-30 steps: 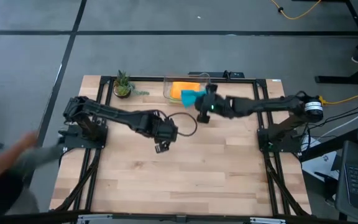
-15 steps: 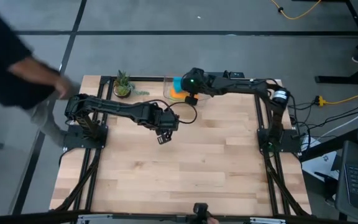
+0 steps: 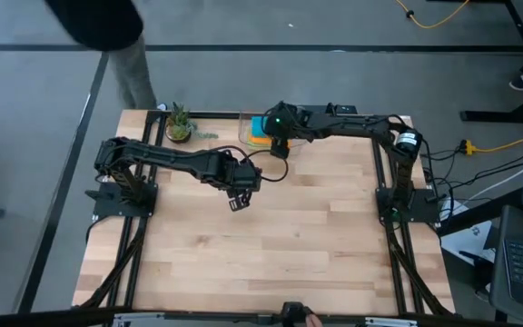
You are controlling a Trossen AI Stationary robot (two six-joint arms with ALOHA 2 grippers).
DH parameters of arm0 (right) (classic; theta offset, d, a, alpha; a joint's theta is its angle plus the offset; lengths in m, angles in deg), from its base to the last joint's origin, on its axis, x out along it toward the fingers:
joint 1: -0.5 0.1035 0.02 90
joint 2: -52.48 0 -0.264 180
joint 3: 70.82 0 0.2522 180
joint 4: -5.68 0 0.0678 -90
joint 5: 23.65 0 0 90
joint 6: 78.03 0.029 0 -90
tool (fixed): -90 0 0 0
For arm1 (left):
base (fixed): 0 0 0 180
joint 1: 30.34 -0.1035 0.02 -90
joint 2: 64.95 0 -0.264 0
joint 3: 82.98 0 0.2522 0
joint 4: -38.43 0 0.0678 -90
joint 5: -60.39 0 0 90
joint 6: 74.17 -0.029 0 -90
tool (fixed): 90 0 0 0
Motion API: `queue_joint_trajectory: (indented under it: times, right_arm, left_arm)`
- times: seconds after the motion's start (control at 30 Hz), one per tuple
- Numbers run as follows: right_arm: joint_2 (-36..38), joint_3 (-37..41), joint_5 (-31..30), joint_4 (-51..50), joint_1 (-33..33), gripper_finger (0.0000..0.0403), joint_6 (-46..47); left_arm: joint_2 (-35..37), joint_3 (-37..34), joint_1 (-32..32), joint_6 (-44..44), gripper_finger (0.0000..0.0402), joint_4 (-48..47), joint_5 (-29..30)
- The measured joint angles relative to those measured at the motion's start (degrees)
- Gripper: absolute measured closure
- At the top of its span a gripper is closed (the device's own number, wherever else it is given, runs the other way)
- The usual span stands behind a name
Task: Fold microfiber towels
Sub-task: Put the folded blue microfiber cloth into the transparent bin, then return to Home Position
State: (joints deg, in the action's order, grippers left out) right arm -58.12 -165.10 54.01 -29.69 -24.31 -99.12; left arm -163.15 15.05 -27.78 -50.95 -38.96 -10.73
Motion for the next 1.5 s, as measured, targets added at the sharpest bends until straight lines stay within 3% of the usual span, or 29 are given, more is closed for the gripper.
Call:
queue_joint_trajectory:
  times: [0.13,0.43,0.7,1.03,1.27,1.4,1.5]
  right_arm:
    - [2.4,0.0,-0.23,-1.71,0.77,0.0125,-0.06]
    - [11.66,0.0,-3.56,-5.42,2.27,0.0124,1.79]
    - [20.59,0.0,-3.06,-20.11,3.44,0.0124,12.12]
    - [27.29,0.0,10.55,-31.36,3.72,0.0124,25.66]
    - [27.6,0.35,12.02,-34.7,3.97,0.0124,31.0]
    - [31.11,4.41,10.26,-34.64,6.62,0.0124,32.51]
    - [36.8,10.42,6.46,-31.54,10.24,0.0124,35.19]
  left_arm:
    - [0.0,0.0,-0.12,-0.06,0.027,-0.02,0.1]
    - [-0.02,0.0,-0.8,-1.3,0.027,-0.02,0.33]
    - [-0.02,0.0,-0.78,-4.02,0.027,0.09,4.17]
    - [-0.04,0.0,-0.62,-4.01,0.027,0.03,4.54]
    - [0.03,-0.01,-0.8,-4.02,0.027,-0.06,3.31]
    - [5.94,-2.98,-1.47,-3.79,0.027,2.85,0.49]
    - [13.22,-10.03,-1.25,-5.83,0.027,8.8,-1.97]
